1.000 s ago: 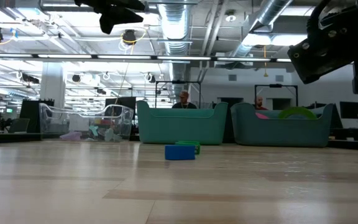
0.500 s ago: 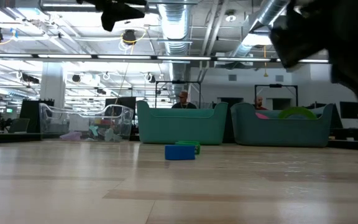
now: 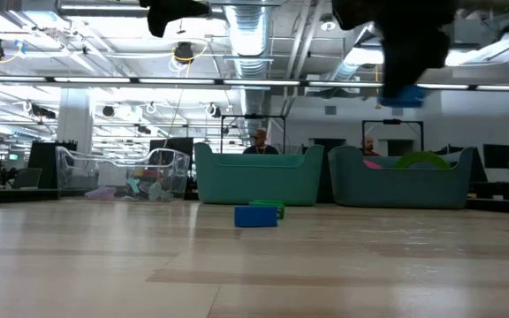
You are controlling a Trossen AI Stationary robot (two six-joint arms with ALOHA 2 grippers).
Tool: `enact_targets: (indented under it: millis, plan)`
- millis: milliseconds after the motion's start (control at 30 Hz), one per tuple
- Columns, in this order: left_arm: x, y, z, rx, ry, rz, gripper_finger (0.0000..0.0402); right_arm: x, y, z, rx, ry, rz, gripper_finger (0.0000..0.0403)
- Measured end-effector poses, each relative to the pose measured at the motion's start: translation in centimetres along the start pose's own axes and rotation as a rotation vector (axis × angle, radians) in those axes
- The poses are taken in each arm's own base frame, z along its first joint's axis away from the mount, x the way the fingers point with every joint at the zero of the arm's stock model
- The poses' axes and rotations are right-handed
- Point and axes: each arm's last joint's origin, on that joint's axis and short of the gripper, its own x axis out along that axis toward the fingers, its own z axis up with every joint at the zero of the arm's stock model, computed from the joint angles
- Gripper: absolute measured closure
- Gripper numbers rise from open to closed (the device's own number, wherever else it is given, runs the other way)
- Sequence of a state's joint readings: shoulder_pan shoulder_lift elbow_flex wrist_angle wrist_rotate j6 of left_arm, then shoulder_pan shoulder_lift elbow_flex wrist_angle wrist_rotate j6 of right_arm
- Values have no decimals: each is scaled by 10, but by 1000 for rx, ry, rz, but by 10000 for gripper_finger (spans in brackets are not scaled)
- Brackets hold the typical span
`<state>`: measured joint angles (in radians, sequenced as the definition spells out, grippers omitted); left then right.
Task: Pick and place Stapler, Stapler remover, tape
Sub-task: Put the blue stapler into the green bin
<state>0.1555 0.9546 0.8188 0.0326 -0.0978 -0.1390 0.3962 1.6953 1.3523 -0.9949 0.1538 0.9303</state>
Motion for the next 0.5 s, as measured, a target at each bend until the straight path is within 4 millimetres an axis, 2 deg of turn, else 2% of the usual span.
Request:
enact_targets:
  millis: [333,500]
  plan:
    - [0,-1,0,-1,0,-47,216,-29,-49,41,11,-100,24,332]
    - [-2,3,2,-3,0,-29,216,-35,-77,62,50,-147,15,332]
